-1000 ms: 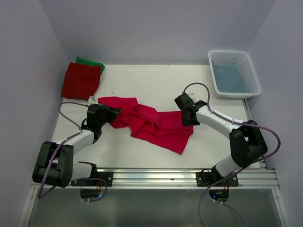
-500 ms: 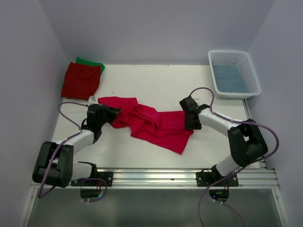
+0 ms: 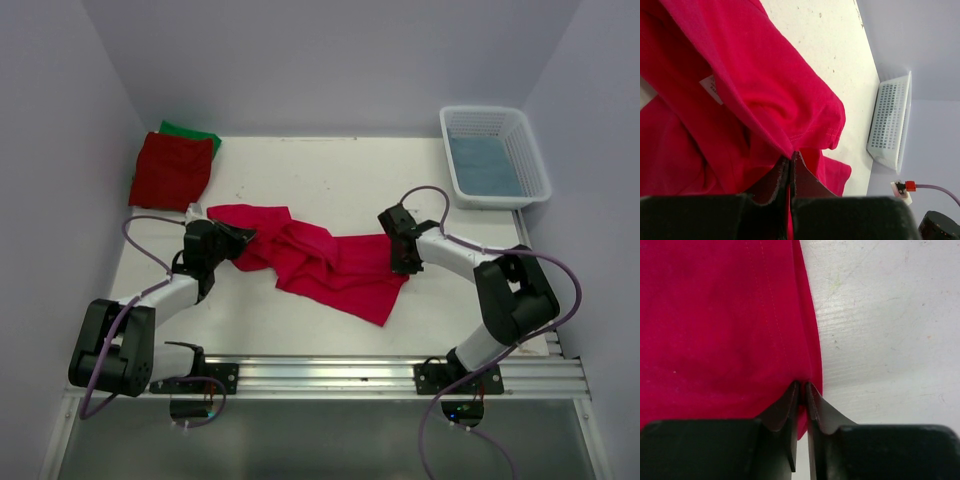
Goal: Fold and stack the t-shirts
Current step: Flatten out the tshirt
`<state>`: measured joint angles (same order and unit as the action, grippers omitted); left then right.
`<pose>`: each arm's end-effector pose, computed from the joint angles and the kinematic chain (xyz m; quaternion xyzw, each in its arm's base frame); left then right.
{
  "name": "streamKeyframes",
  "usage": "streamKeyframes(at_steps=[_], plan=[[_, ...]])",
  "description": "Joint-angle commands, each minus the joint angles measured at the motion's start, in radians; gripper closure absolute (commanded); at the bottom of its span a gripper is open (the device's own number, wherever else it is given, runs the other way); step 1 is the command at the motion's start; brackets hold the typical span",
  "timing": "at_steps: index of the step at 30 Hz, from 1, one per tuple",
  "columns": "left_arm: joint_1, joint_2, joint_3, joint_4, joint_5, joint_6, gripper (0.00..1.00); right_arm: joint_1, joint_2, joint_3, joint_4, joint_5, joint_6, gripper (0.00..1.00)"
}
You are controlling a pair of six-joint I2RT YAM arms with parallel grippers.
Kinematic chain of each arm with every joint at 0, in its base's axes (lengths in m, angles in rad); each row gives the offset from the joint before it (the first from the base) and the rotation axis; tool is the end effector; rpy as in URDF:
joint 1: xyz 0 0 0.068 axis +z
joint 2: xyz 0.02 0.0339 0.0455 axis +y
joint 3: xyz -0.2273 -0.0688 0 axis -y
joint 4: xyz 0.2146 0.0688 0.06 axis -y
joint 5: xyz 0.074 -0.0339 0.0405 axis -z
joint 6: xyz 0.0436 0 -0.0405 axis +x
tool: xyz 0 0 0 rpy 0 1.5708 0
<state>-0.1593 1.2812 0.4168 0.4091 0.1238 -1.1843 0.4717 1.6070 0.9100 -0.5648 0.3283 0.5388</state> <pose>0.2414 -0.0442 0.1555 -0.3867 0.7541 -0.3699 0.3808 0.2436 0.1085 0.1391 0.0578 0.9734 -0.0678 0.2110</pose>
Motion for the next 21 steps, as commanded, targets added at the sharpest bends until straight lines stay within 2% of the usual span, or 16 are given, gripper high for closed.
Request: streamKeyframes(at_steps=[1,21], plan=[[0.001,-0.014,0.02,0.01,0.002,0.031,1.0,-0.005,-0.007,0.0,0.01,0.038,0.013,0.9],[0.001,0.009,0.02,0.022,0.01,0.026,1.0,-0.005,-0.038,0.072,-0.06,0.124,-0.062,0.99]])
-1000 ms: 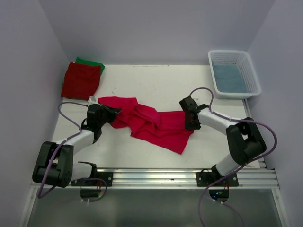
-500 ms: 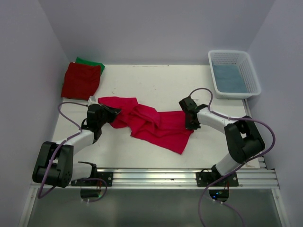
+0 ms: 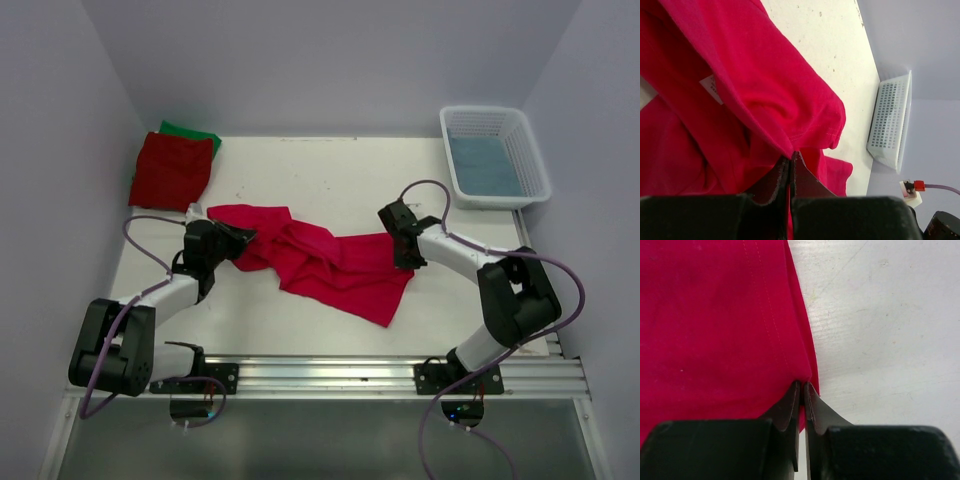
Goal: Fold and stack the t-shirts
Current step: Flatten out the tshirt
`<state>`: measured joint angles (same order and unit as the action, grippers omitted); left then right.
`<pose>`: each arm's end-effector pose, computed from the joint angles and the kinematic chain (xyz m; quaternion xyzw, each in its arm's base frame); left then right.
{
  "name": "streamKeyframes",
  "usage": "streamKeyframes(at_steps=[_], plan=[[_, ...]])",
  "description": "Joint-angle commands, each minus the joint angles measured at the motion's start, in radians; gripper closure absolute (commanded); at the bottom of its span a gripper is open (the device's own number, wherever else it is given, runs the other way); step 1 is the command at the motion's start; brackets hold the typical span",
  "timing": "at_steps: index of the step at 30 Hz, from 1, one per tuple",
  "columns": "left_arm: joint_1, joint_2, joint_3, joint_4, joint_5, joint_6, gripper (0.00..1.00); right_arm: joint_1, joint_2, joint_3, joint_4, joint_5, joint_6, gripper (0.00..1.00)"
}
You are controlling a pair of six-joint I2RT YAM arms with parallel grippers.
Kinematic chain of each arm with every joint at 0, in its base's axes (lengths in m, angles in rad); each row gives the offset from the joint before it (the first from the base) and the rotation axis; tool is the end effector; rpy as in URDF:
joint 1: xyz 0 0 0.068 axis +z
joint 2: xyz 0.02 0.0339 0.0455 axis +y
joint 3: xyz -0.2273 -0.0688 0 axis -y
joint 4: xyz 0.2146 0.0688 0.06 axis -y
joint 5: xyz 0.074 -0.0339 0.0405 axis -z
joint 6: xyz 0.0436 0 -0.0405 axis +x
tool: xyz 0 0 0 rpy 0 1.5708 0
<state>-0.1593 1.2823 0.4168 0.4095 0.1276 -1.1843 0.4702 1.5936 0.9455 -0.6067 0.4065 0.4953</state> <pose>0.2414 -0.0444 0.1553 -0.3859 0.7546 -0.3709 0.3795 0.2467 0.1060 0.1506 0.0439 0.9667 -0.1050 0.2290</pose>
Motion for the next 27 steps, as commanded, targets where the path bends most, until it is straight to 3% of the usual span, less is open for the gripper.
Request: streamKeyframes(at_steps=[1,5,11,19,27], plan=[[0.001,0.005,0.019,0.022,0.007,0.026,1.0,-0.004,-0.024,0.036,-0.016,0.046,-0.018,1.0],[0.001,0.008,0.019,0.02,0.007,0.028,1.0,-0.004,-0.012,0.042,-0.015,0.034,-0.029,1.0],[0.001,0.008,0.017,0.022,0.007,0.026,1.0,-0.004,-0.006,0.052,-0.013,0.025,-0.038,0.89],[0.001,0.009,0.017,0.02,0.009,0.026,1.0,-0.004,0.006,0.052,-0.007,0.017,-0.043,0.88],[0.001,0.008,0.014,0.023,0.01,0.025,1.0,-0.004,0.012,0.052,-0.004,0.009,-0.046,0.8]])
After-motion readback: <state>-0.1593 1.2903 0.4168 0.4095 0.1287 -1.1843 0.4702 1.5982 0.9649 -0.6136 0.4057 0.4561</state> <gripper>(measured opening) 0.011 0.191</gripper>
